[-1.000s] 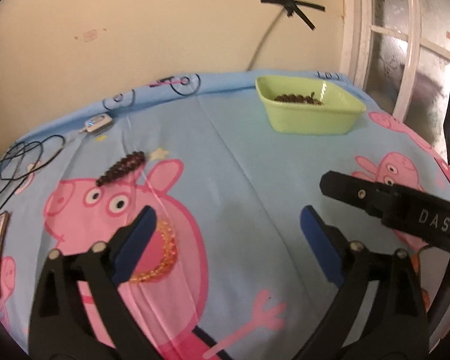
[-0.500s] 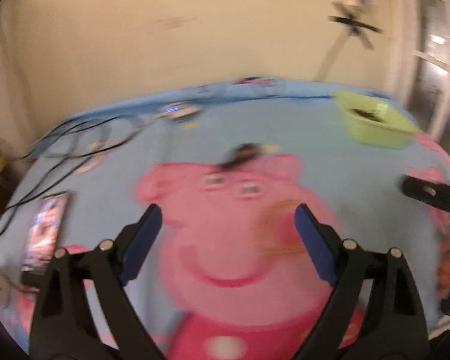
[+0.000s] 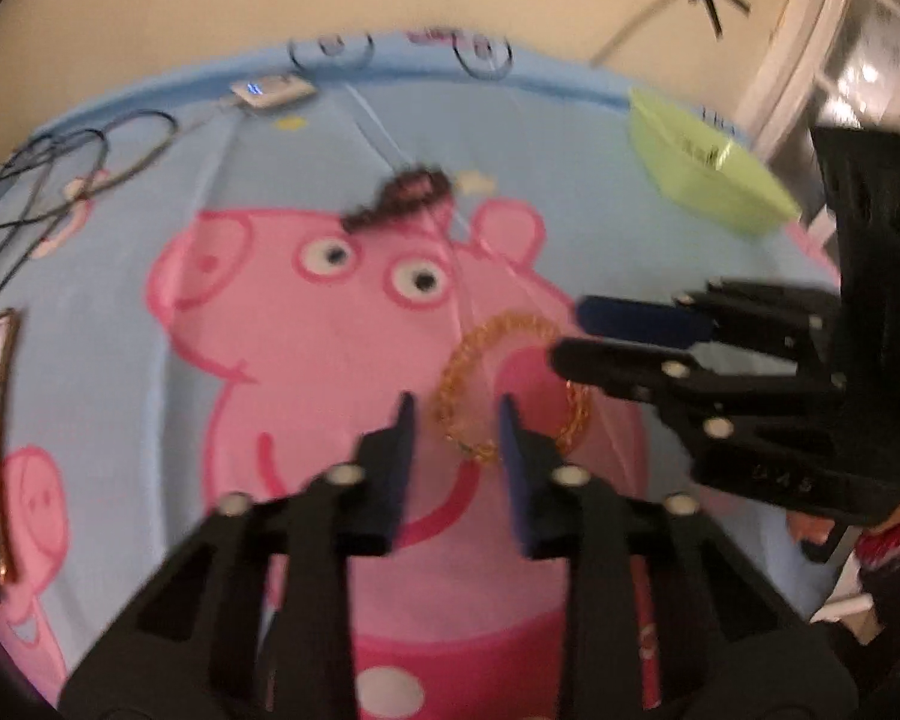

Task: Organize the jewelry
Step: 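Grasp the gold crystal bracelet with the left tool while the right tool grips it too, then carry the gold bracelet with both tools into the basket and open both, then move both tools over the dark brown bead bracelet on the sheet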

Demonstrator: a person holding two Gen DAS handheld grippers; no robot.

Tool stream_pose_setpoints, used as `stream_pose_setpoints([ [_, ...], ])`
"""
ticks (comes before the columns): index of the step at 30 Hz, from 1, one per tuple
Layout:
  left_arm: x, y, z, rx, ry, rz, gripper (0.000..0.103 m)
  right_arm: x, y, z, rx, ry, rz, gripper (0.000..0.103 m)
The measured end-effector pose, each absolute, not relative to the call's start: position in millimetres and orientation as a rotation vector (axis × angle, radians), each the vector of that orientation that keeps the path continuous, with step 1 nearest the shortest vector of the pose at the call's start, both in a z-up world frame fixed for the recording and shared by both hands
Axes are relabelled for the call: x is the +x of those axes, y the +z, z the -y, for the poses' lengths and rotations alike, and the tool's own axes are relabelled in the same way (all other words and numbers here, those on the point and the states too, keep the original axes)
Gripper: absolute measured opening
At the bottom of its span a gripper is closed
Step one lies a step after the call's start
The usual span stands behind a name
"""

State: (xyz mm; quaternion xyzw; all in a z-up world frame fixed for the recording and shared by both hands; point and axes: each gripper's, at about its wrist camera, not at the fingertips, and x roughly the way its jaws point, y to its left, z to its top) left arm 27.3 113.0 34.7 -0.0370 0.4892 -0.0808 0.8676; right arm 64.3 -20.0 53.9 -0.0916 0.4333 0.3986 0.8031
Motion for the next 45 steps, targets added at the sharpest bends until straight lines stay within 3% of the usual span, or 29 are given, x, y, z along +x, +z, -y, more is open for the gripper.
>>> stream_pose_setpoints([
  [1, 28, 34, -112, -0.054, -0.151, -0.999, 0.007, 65, 49, 14, -0.231, 0.854, -0.941, 0.0],
  [7, 43, 41, -111, -0.181, -0.212, -1.024, 0.007, 67, 61, 25, -0.212, 0.856, -0.877, 0.0],
  [17, 150, 107, 17, -0.056, -0.411, -0.874, 0.007, 121, 130, 160, 0.044, 0.609, -0.683, 0.0],
  [22, 208, 102, 68, 0.023, -0.381, -0.846, 0.01, 159, 129, 226, 0.17, 0.441, -0.599, 0.0],
  [23, 213, 98, 72, 0.05, -0.335, -0.861, 0.011, 164, 125, 235, 0.196, 0.402, -0.598, 0.004],
  [25, 206, 96, 62, 0.007, -0.33, -0.854, 0.011, 161, 119, 257, 0.285, 0.352, -0.59, 0.026],
  [26, 201, 95, 54, -0.014, -0.327, -0.839, 0.011, 154, 118, 265, 0.316, 0.353, -0.573, 0.031],
  [32, 142, 69, 7, 0.003, -0.219, -0.881, 0.011, 109, 94, 271, 0.453, 0.397, -0.599, 0.032],
  [38, 86, 35, -17, -0.022, -0.151, -0.973, 0.011, 70, 71, 220, 0.413, 0.412, -0.691, 0.032],
  [45, 44, 31, -16, 0.074, -0.101, -0.917, 0.011, 28, 47, 203, 0.45, 0.338, -0.757, 0.032],
])
